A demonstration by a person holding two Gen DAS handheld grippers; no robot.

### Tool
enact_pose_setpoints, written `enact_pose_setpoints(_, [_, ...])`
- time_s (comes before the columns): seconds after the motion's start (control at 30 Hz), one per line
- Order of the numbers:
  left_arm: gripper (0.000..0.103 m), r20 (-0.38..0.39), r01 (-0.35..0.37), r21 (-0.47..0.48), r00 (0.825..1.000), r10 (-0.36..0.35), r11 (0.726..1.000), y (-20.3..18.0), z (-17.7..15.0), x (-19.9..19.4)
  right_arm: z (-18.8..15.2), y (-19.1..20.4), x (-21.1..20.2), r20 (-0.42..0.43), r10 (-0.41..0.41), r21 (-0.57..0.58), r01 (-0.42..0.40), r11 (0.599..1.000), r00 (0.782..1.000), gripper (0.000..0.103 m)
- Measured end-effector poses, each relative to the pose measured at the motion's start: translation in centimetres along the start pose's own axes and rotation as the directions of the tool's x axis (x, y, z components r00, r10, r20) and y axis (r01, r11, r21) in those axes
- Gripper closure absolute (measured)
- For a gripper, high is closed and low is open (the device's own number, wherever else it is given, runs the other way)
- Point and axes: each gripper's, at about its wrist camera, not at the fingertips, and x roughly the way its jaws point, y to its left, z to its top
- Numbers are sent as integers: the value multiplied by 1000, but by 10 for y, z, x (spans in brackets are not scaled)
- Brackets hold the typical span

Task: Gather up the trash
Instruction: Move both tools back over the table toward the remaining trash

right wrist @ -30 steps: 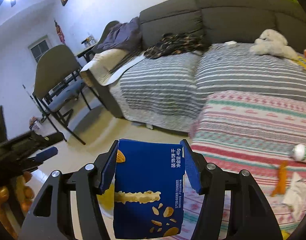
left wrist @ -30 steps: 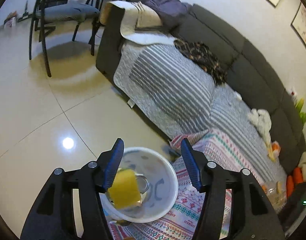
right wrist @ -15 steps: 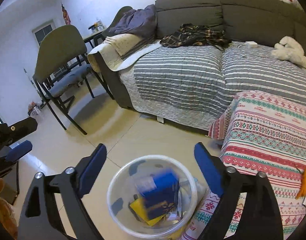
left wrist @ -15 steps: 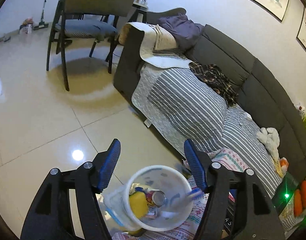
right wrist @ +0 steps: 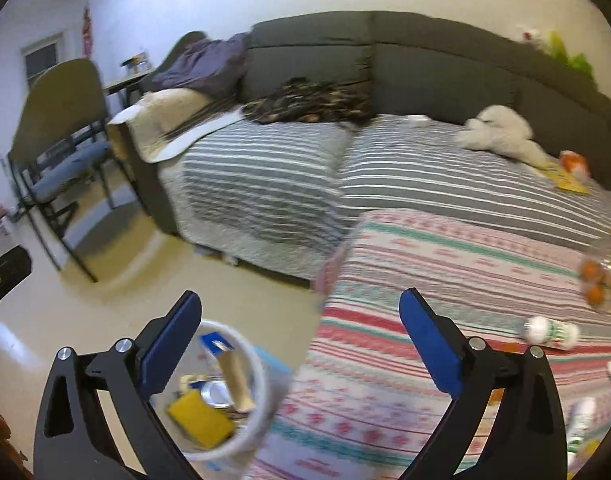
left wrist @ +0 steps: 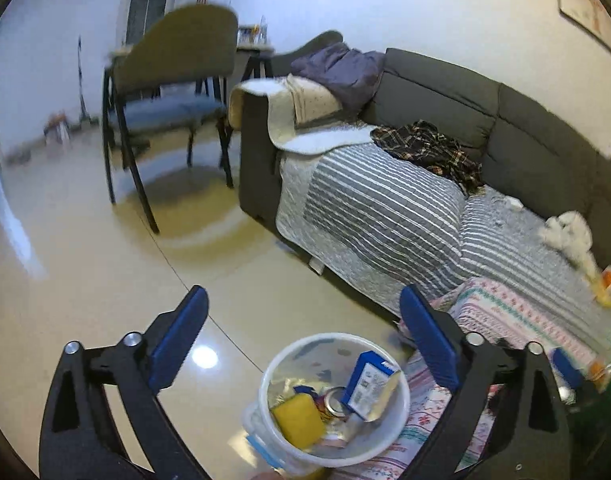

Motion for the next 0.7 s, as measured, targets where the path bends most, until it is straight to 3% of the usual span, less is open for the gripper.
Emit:
enact_pose_setpoints(0.17, [7,16,11,61,1000,-12,998,-33,-10,-5,-4,-50,-18,36,-91,3,91,996,995,7])
enact_pose_setpoints(0.7, [7,-76,161,218,986,-147,963,-154,-59,-8,-28,-186,-53,34,-250,112,245,963,968,7])
